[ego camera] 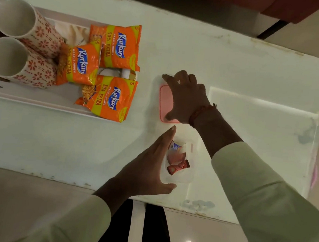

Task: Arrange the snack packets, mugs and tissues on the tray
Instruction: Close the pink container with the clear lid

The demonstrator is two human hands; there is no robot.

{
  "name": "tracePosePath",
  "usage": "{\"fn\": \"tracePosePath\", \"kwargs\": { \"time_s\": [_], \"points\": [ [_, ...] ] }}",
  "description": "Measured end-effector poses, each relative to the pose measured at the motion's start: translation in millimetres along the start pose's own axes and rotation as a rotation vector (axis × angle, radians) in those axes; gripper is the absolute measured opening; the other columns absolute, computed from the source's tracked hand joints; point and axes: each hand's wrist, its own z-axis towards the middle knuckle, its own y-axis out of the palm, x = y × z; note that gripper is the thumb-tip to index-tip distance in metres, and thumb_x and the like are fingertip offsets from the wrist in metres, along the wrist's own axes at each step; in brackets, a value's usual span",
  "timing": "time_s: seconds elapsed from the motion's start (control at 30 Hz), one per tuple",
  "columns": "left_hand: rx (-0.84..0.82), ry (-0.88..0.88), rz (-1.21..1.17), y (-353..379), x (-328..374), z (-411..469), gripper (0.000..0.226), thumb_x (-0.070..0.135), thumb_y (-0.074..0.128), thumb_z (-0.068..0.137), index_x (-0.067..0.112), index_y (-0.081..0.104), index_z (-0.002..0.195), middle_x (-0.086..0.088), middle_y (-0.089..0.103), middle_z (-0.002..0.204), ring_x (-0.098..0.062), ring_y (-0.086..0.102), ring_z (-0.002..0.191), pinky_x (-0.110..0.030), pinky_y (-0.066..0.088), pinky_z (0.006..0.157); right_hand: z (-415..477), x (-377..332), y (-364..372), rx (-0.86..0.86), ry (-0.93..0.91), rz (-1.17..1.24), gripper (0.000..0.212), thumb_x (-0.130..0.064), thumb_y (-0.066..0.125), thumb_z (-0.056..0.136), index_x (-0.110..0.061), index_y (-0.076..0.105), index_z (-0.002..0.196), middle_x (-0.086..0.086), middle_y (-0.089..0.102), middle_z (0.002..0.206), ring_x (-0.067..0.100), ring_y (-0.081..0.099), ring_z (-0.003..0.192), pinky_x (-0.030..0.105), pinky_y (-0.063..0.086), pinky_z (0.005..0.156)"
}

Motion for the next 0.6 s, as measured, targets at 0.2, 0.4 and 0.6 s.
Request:
{"fn": "tracePosePath", "kwargs": {
  "time_s": [0.2, 0.4, 0.6],
  "points": [
    [-0.005, -0.035, -0.038, 4, -11, -2, 0.127, 0.053, 0.082, 0.059, 0.043, -0.007, 0.148, 0.03, 0.012, 0.152, 0.023, 0.007, 0.13, -0.014, 0.014, 0.104, -5, 11, -21, -0.082, -0.002, 0.147, 0.083, -0.038, 0.088, 0.066, -0.023, 0.051, 0.139, 0.005, 0.045, 0.122, 0.027, 0.043, 0.12, 0.037, 0.042, 0.094],
    [0.068, -0.016, 0.008, -6, -9, -1, 0.113, 0.053, 0.084, 0.055, 0.038, 0.015, 0.144, 0.015, 0.034, 0.145, -0.004, 0.031, 0.131, -0.025, 0.028, 0.107, -81, 7, -20, 0.226, -0.074, 0.286, 0.01, -0.019, 0.061, 0.092, -0.014, 0.066, 0.1, 0.0, 0.063, 0.099, 0.022, 0.061, 0.086, 0.035, 0.049, 0.073],
    [0.112, 0.012, 0.021, -7, -11, 0, 0.109, 0.051, 0.085, 0.052, 0.031, 0.023, 0.139, 0.005, 0.046, 0.139, -0.013, 0.037, 0.125, -0.031, 0.029, 0.105, -164, -24, 28, 0.425, -0.083, 0.157, 0.051, -0.006, 0.033, 0.088, -0.006, 0.067, 0.126, 0.011, 0.068, 0.128, 0.028, 0.065, 0.118, 0.044, 0.05, 0.1]
  ]
}}
